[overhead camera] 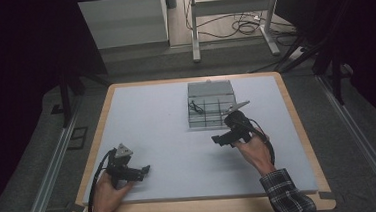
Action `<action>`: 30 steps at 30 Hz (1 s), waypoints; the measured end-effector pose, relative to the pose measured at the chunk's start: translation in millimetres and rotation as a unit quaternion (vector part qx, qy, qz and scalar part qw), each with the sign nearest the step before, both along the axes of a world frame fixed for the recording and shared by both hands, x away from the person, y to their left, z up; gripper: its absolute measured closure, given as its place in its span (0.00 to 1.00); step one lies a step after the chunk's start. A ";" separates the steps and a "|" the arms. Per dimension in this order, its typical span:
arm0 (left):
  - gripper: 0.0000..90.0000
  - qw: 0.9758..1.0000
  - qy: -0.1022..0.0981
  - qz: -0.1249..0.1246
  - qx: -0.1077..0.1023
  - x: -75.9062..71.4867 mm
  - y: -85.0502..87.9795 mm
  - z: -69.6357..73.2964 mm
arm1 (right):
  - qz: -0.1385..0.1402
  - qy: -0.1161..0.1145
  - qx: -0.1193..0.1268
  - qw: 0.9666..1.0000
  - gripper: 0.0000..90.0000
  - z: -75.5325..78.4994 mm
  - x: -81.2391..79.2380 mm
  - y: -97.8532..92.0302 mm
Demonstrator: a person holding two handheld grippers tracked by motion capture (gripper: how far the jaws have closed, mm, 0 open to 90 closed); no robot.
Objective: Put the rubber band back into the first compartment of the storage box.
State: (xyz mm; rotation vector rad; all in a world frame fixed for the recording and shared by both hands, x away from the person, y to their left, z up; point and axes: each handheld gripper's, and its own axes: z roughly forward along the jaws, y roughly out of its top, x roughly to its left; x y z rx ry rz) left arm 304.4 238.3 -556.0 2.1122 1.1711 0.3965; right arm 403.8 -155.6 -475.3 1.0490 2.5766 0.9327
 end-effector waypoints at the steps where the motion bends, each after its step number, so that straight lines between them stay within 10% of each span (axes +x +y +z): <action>1: 0.00 1.000 0.000 0.000 0.000 0.0 0.0 0.0 | 0.000 0.000 -0.002 1.000 0.13 -0.1 -0.8 -0.9; 30: 0.00 1.000 0.000 0.000 0.000 0.0 0.0 0.0 | 0.000 -0.002 -0.017 1.000 0.11 1.3 -26.1 -25.1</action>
